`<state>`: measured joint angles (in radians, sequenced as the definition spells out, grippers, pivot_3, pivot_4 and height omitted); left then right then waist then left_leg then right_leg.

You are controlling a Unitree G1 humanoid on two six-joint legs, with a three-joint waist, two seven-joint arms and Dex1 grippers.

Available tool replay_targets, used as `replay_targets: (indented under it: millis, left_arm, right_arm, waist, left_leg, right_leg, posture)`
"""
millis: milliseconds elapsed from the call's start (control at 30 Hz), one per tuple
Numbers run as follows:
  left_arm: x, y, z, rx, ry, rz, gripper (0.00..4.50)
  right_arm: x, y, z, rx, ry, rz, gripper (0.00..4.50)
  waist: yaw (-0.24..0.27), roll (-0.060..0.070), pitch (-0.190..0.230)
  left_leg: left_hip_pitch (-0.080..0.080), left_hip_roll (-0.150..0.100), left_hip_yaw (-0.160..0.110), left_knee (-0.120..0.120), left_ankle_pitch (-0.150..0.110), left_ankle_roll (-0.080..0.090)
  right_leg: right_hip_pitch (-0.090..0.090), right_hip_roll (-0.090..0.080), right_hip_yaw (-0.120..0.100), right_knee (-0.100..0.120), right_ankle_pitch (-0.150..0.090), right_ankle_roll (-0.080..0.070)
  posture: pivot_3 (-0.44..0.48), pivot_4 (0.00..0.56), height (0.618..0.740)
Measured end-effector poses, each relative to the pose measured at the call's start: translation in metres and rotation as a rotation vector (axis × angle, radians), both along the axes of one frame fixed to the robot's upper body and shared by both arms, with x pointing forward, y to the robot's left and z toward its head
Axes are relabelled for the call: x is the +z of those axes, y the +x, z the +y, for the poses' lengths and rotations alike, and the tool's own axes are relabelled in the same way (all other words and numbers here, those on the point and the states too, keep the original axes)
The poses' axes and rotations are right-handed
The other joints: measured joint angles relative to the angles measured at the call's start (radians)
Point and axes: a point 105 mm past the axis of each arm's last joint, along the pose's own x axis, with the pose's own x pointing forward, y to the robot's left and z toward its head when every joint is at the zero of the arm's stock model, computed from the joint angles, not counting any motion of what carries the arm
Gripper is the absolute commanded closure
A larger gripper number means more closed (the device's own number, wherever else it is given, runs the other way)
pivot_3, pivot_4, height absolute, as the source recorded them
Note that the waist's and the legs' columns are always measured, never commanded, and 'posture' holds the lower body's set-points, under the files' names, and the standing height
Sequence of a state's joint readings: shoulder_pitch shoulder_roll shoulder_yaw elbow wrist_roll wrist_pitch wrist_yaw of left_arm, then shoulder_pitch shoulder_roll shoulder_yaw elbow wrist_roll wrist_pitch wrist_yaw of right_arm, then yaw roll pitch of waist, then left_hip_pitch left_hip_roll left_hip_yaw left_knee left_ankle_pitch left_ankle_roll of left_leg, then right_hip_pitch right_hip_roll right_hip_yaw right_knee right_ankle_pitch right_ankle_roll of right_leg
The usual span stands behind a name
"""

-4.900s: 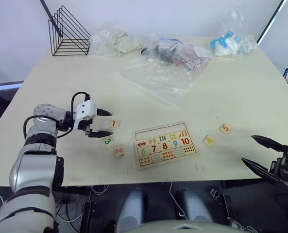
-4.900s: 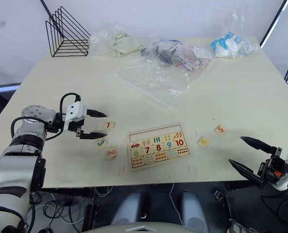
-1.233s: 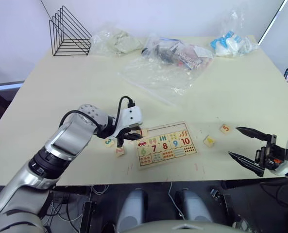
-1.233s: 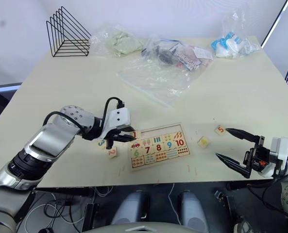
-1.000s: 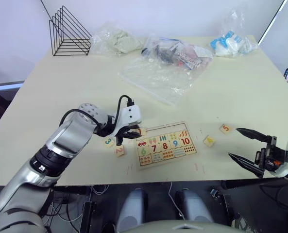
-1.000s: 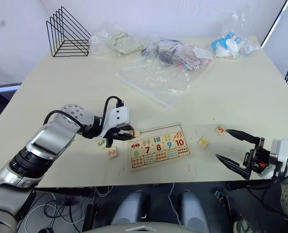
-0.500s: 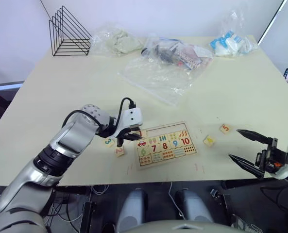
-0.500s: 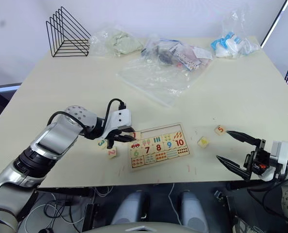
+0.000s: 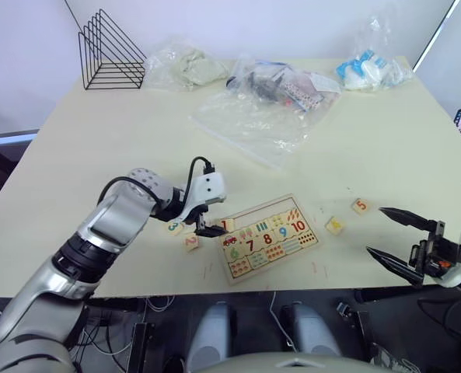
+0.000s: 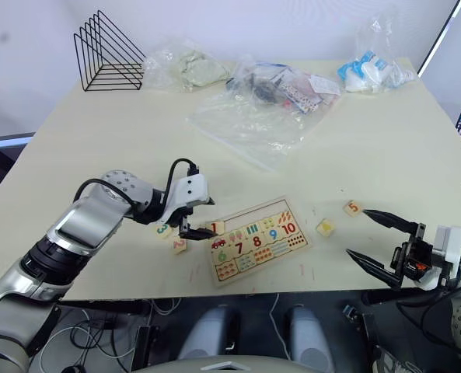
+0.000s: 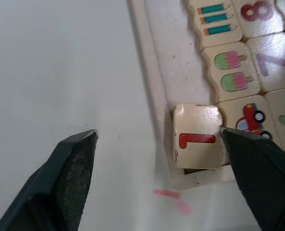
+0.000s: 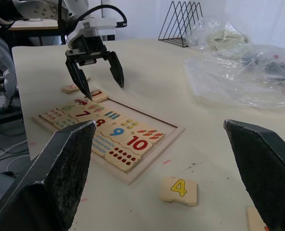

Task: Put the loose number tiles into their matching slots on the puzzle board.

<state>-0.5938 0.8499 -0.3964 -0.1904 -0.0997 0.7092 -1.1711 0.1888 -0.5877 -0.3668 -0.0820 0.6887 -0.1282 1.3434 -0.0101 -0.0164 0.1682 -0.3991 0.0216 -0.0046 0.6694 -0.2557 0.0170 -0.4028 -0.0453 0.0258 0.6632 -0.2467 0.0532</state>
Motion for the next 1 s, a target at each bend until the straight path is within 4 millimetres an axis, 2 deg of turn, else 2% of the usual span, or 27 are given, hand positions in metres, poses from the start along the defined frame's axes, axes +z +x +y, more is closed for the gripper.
replay_targets:
  millis: [167,300,400,500,533,567,800,1000]
  left_arm:
    - [0.013,-0.003,0.012,0.009,-0.026,0.024,0.07]
    - [0.025,-0.006,0.010,-0.025,-0.080,0.042,0.07]
    - [0.034,0.000,0.008,-0.049,-0.118,-0.008,0.07]
    - [0.033,0.004,0.006,-0.068,-0.150,-0.032,0.07]
    - [0.033,0.005,0.005,-0.083,-0.166,-0.044,0.57]
    - [0.033,0.006,0.005,-0.098,-0.187,-0.056,0.86]
    - [0.017,0.009,0.018,-0.133,-0.216,-0.054,4.35]
    - [0.007,0.004,0.020,-0.185,-0.207,-0.045,4.44]
  right_arm:
    - [-0.001,-0.001,-0.001,-0.006,0.000,0.004,0.00]
    - [-0.001,-0.001,-0.002,-0.014,0.000,0.007,0.00]
    - [-0.001,-0.001,-0.002,-0.018,0.001,0.006,0.00]
    - [0.001,-0.001,-0.001,-0.016,-0.002,-0.001,0.00]
    - [0.002,-0.001,0.000,-0.013,-0.003,-0.006,0.00]
    - [0.002,-0.001,0.000,-0.012,-0.005,-0.007,0.00]
    - [0.002,-0.001,0.000,-0.013,-0.006,-0.008,0.00]
    - [0.002,-0.001,0.000,-0.011,-0.007,-0.012,0.00]
  waist:
    - [0.000,0.000,0.000]
    - [0.002,0.000,0.000]
    - [0.001,0.000,0.000]
    - [0.000,0.000,0.000]
    - [0.001,0.000,0.000]
    - [0.001,0.000,0.000]
    - [0.000,0.000,0.000]
    - [0.002,0.000,0.000]
  left_leg:
    - [0.000,0.000,0.000,0.000,0.000,0.000]
    - [0.000,0.000,0.000,0.000,0.000,0.000]
    - [0.000,0.000,0.000,0.000,0.000,0.000]
    - [0.000,0.000,0.000,0.000,0.000,0.000]
    - [0.000,0.000,0.000,0.000,0.000,0.000]
    - [0.000,0.000,0.000,0.000,0.000,0.000]
    - [0.000,0.000,0.000,0.000,0.000,0.000]
    - [0.000,0.000,0.001,0.000,0.000,0.000]
  right_leg:
    - [0.000,0.000,0.000,0.000,0.000,0.000]
    - [0.000,0.000,0.000,0.000,0.000,0.000]
    - [0.000,0.000,0.000,0.000,0.000,0.000]
    - [0.000,0.000,0.000,0.000,0.000,0.000]
    - [0.000,0.000,0.000,0.000,0.000,0.000]
    - [0.000,0.000,0.000,0.000,0.000,0.000]
    - [0.000,0.000,0.000,0.000,0.000,0.000]
    - [0.000,0.000,0.000,0.000,0.000,0.000]
  posture:
    - [0.000,0.150,0.740]
    - [0.000,0.150,0.740]
    - [0.000,0.150,0.740]
    - [0.000,0.150,0.740]
    - [0.000,0.150,0.740]
    - [0.000,0.150,0.740]
    - [0.000,0.150,0.740]
    - [0.000,0.150,0.740]
